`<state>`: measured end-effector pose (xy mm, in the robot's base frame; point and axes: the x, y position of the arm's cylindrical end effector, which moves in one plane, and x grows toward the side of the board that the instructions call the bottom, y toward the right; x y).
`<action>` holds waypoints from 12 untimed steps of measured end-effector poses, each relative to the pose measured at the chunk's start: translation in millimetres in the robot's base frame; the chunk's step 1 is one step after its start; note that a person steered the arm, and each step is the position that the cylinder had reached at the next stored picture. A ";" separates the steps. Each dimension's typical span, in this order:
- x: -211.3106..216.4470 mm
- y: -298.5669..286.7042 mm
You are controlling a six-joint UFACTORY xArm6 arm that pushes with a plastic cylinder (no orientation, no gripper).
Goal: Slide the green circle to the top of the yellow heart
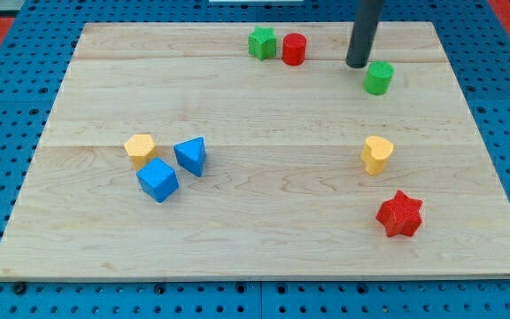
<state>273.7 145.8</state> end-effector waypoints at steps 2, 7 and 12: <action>42.3 18.8; 83.6 97.5; 61.3 2.8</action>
<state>335.0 148.6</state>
